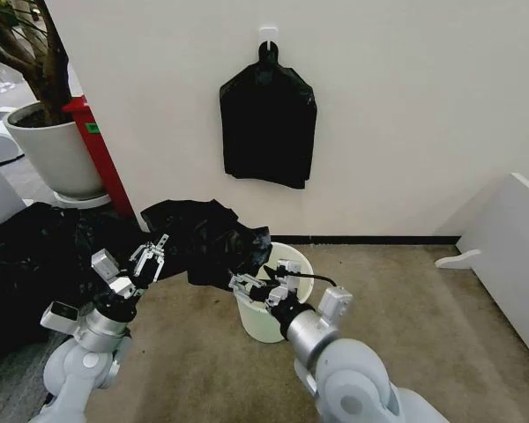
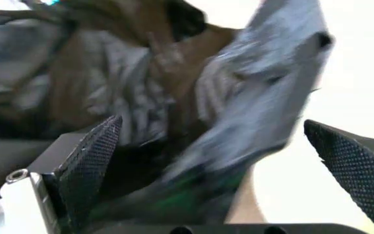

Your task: Place the garbage bag over the trash bin.

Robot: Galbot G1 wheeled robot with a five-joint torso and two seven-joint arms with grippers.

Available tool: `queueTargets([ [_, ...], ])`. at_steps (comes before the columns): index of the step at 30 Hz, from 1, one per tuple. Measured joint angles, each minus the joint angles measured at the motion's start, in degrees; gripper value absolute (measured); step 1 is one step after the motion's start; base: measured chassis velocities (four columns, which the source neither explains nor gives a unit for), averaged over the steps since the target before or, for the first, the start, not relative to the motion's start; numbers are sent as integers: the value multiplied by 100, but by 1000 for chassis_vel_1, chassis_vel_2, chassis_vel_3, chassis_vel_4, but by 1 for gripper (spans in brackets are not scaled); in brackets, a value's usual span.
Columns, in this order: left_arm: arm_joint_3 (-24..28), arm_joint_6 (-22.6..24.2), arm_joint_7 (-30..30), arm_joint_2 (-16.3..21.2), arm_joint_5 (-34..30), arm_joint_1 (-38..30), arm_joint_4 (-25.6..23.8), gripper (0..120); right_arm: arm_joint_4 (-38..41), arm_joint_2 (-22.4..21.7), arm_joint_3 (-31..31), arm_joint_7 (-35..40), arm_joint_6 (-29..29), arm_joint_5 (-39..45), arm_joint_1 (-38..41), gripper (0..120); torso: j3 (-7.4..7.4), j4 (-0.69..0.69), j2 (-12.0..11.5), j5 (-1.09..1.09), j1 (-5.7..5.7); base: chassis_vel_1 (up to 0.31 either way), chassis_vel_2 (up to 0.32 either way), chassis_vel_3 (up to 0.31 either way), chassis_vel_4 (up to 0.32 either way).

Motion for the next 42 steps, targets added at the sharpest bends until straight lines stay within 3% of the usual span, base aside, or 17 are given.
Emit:
queueTargets([
  [4,17,-15,6,-1,-11,-13,54,0,-184,6,-8,8,1,-200,28,95,0,0,0,-1,0,0,0,0,0],
  [13,43,-63,-71,44,10,-108,209,0,65,-67,-136,-25,8,-789,-163,60,0,-1,0,-2,0,0,0,0,0],
  [17,54,-71,-79,46,15,-123,239,0,188,-80,-176,-23,-35,-809,-201,49,0,-1,0,-1,0,0,0,0,0],
  [23,92,-73,-75,45,28,-154,257,0,207,-25,-408,-16,-63,-799,-290,24,0,-1,0,-1,0,0,0,0,0],
  [25,95,-73,-67,45,29,-158,259,0,158,21,-449,-14,-58,-792,-297,24,0,-1,0,-1,0,0,0,0,0],
  [29,95,-75,-52,44,30,-150,259,0,23,94,-461,25,-67,-828,-270,35,0,0,0,-1,0,0,0,0,0],
  [32,69,-89,-41,42,30,-129,257,0,-22,87,-460,120,-187,-969,-265,51,0,-1,0,-1,0,0,0,0,0],
  [33,69,-89,-41,42,30,-129,257,0,-22,87,-460,120,-187,-969,-265,51,0,-1,0,-1,0,0,0,0,0],
  [39,32,-110,-39,28,27,-125,226,0,60,69,-522,196,-363,-1198,-321,77,0,-1,0,-1,0,0,0,0,0],
  [42,30,-115,-41,11,26,-120,204,0,82,62,-543,205,-409,-1267,-340,72,0,-1,0,-1,0,0,0,0,0],
])
